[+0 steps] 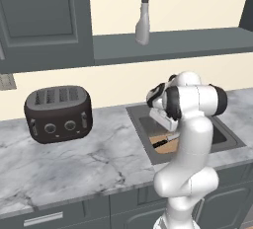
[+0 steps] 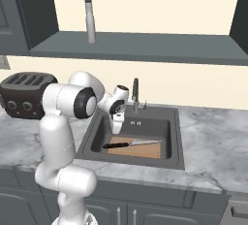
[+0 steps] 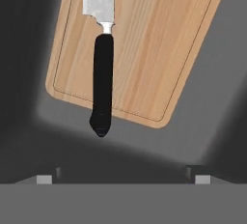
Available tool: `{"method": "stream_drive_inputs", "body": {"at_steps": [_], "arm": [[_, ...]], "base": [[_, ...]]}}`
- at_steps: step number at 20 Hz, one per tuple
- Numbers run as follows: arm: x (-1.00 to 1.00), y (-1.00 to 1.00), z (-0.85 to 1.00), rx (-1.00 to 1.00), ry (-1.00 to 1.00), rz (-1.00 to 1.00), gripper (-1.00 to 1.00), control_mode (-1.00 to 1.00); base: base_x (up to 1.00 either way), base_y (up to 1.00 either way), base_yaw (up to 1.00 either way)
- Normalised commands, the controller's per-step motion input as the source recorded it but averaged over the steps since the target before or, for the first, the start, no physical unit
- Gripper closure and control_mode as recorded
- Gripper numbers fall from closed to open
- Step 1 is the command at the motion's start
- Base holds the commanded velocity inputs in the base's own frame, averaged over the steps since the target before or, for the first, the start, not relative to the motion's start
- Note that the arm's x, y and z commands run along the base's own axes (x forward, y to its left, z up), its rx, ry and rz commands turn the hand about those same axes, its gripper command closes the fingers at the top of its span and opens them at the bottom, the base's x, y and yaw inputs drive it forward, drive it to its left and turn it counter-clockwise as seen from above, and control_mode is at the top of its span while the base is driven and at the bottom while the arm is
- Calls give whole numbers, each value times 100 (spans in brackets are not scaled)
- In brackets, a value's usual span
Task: Move the cutting board and knife to the sink. Then move spray from the shelves to the counter.
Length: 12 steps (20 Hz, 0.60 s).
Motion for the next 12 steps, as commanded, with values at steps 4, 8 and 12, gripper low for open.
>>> {"method": "stream_drive_inputs", "body": {"at_steps": [4,8,12], "arm": [[-20,0,57,-5,0,5,-100,-100],[-25,1,54,-11,0,13,-100,-100],[-28,0,53,-12,0,16,-100,-100]], "base": [[0,0,0],[0,0,0],[0,0,0]]}}
